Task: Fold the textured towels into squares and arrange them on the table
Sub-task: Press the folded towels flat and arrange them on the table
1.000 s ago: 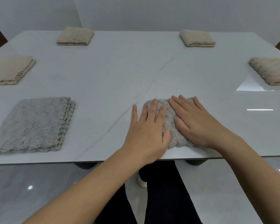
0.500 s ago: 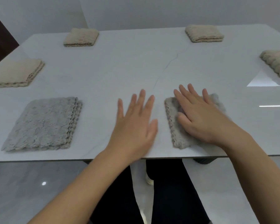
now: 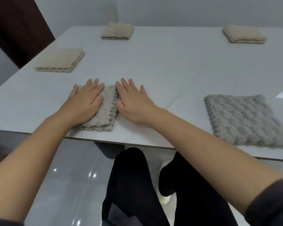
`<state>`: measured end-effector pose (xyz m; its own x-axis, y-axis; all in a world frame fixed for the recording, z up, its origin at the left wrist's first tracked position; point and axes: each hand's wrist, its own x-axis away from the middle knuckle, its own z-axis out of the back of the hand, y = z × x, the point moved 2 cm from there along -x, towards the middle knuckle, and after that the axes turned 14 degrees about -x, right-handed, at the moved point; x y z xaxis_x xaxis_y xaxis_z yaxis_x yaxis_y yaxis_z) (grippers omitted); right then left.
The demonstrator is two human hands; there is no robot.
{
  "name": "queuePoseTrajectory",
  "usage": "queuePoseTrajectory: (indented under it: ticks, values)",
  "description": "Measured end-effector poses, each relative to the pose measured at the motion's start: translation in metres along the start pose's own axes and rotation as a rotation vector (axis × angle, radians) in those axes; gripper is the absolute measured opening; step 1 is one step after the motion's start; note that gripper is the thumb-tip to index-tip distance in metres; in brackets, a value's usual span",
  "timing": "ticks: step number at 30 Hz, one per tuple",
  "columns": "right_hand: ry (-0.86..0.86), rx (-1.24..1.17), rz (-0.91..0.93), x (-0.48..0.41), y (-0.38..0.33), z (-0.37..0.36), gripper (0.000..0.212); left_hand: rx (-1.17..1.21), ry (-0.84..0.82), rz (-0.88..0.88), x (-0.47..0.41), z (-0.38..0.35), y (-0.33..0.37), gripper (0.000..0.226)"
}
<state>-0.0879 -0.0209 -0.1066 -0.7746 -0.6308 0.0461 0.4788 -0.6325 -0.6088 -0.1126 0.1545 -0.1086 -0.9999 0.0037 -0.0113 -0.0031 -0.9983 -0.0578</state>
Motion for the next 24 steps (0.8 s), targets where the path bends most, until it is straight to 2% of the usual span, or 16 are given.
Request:
queuePoseTrajectory:
  ticks: [2, 6, 9, 13, 20, 24]
  values:
    - [-0.004, -0.042, 0.016, -0.020, -0.012, -0.014, 0.061, 0.000, -0.004, -0.016, -0.002, -0.007, -0.002, 0.053]
    - [0.067, 0.040, 0.007, -0.037, -0.016, -0.037, 0.060, -0.009, 0.022, -0.021, -0.003, -0.013, -0.004, 0.054]
    - [0.071, 0.011, 0.000, -0.036, -0.014, -0.036, 0.063, -0.014, 0.032, -0.032, -0.003, -0.014, -0.005, 0.062]
    - [0.078, -0.003, 0.020, -0.038, -0.015, -0.036, 0.069, -0.019, 0.039, -0.039, -0.002, -0.015, -0.006, 0.059]
    - [0.097, 0.045, -0.023, -0.040, -0.016, -0.038, 0.060, -0.040, -0.079, -0.055, -0.005, -0.012, -0.005, 0.060]
    - [0.025, 0.036, -0.063, -0.041, -0.020, -0.033, 0.059, -0.030, -0.112, -0.068, -0.006, -0.006, -0.005, 0.060]
